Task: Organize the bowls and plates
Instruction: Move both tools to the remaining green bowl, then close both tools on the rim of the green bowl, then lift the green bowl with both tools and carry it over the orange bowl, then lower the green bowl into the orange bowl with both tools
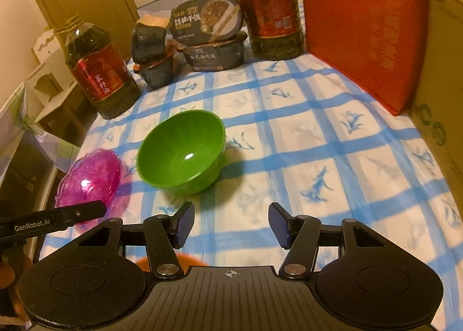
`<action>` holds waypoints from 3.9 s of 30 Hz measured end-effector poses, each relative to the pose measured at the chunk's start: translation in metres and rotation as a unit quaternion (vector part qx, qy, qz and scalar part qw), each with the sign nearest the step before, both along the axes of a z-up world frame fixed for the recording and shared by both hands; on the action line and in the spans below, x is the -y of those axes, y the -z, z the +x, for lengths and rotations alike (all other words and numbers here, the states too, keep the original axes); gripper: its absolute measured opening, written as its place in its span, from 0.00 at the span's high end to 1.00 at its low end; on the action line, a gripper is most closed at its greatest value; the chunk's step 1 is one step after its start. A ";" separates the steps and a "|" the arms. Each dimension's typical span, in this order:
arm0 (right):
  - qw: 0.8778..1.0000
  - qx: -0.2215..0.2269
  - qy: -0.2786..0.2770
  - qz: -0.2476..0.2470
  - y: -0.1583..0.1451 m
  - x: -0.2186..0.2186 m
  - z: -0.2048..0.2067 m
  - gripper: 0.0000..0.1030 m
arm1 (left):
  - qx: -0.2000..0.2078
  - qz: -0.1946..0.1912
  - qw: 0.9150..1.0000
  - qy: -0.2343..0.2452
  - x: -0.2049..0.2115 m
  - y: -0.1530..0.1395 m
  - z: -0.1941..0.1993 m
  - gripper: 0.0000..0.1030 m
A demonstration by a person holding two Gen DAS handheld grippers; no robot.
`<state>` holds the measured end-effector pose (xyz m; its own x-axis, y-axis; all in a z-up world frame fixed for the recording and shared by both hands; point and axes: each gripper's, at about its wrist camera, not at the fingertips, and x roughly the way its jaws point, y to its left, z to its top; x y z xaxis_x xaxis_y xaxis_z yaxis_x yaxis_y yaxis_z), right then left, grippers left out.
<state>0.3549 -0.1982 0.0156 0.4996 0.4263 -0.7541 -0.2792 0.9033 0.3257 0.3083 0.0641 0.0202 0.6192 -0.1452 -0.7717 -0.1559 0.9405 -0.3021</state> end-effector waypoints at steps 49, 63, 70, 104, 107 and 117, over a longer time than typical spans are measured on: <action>0.997 -0.066 -0.026 0.006 0.030 -0.064 0.084 0.87 | -0.024 0.030 0.998 0.040 -0.007 0.017 0.075 0.86; 0.998 -0.030 -0.050 0.020 -0.034 -0.086 -0.030 0.87 | 0.012 0.037 0.999 0.019 -0.034 -0.046 -0.043 0.86; 0.998 -0.024 -0.049 0.028 -0.042 -0.094 -0.103 0.87 | 0.019 0.045 0.999 0.012 -0.043 -0.059 -0.112 0.86; 0.999 -0.044 -0.014 0.005 -0.007 0.000 -0.283 0.87 | -0.009 0.011 0.999 0.043 0.042 -0.018 -0.270 0.86; 0.999 -0.041 -0.011 0.004 -0.009 0.005 -0.284 0.87 | -0.010 0.012 0.999 0.048 0.048 -0.018 -0.269 0.86; 0.999 -0.036 -0.003 0.012 -0.016 0.013 -0.282 0.87 | -0.003 0.016 0.998 0.054 0.055 -0.027 -0.264 0.86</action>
<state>0.0727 -0.2112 0.0321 0.4416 0.4475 -0.7776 -0.2591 0.8934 0.3670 0.0443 0.0090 0.0474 0.5958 -0.1864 -0.7812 -0.0542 0.9611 -0.2707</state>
